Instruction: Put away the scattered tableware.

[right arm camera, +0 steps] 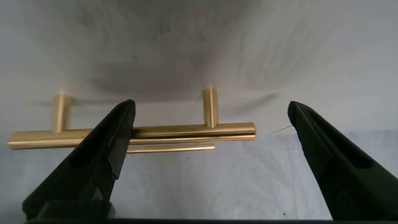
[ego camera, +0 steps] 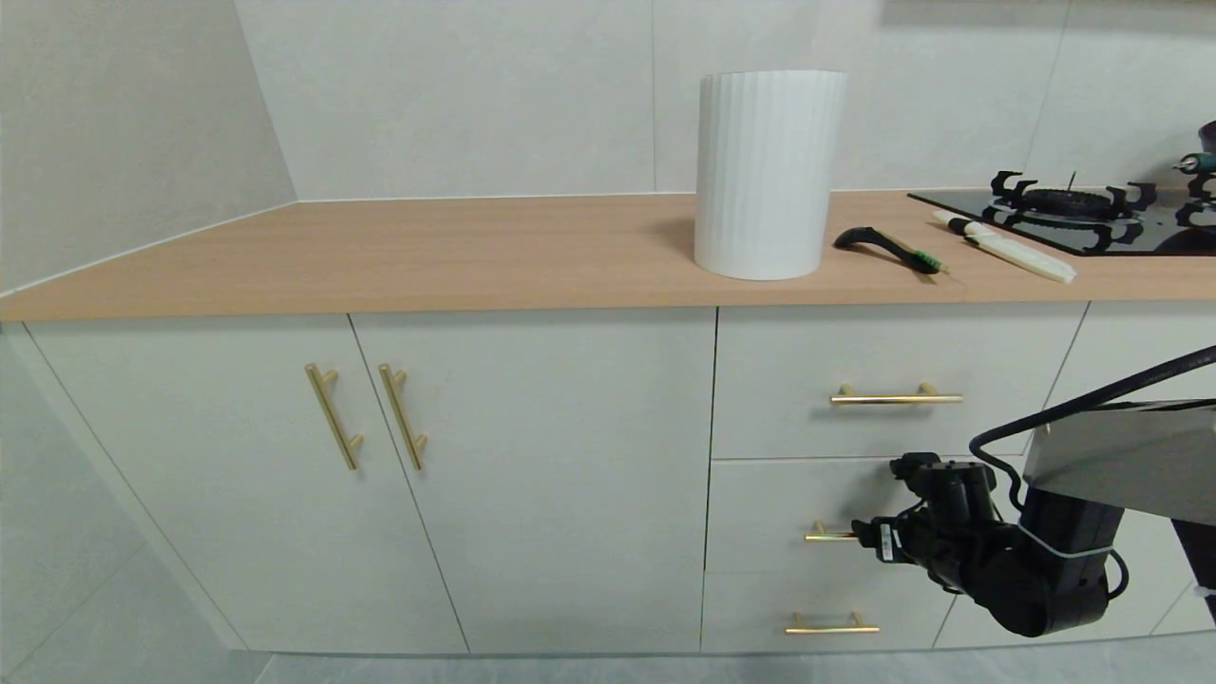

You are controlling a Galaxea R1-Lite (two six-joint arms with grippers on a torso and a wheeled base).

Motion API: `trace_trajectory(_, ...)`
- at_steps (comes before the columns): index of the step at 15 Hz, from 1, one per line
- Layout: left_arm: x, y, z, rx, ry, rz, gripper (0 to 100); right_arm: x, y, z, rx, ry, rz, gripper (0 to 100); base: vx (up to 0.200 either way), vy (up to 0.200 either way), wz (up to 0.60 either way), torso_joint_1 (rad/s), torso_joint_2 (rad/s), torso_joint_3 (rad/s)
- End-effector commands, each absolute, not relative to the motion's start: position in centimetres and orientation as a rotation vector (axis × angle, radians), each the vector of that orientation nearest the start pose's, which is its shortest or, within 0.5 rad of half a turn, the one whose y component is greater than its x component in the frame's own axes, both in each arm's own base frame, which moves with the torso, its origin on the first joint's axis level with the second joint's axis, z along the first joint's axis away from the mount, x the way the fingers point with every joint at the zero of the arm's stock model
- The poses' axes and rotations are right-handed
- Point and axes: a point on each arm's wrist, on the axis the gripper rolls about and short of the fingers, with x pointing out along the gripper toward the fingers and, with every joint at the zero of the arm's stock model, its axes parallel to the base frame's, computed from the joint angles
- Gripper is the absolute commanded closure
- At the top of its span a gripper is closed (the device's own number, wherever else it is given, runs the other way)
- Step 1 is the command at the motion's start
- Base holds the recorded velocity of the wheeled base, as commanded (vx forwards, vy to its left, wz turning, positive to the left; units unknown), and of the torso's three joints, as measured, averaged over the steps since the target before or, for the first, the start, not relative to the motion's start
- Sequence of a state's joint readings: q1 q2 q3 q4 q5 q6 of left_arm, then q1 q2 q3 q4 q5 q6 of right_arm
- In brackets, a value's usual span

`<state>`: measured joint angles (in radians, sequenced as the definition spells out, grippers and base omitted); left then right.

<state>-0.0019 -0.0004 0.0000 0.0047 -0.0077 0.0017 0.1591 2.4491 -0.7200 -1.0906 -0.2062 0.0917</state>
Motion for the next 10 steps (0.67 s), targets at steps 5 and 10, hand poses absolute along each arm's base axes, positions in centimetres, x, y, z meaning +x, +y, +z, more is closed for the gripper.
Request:
trace_trajectory(5,-2.3,0.0,7.5,0.002,0.005,-0.011,0,34.8,5.3,-6.1,-0.049,0.673,-0.067,0,0.0,0.0,0.0,0.0,0.0,0.0)
trace_trajectory(10,-2.3,0.0,7.5,0.002,0.005,-0.011,0,33.0,5.1,-4.1,-0.084,0.692,-0.054,0,0.0,0.0,0.0,0.0,0.0,0.0)
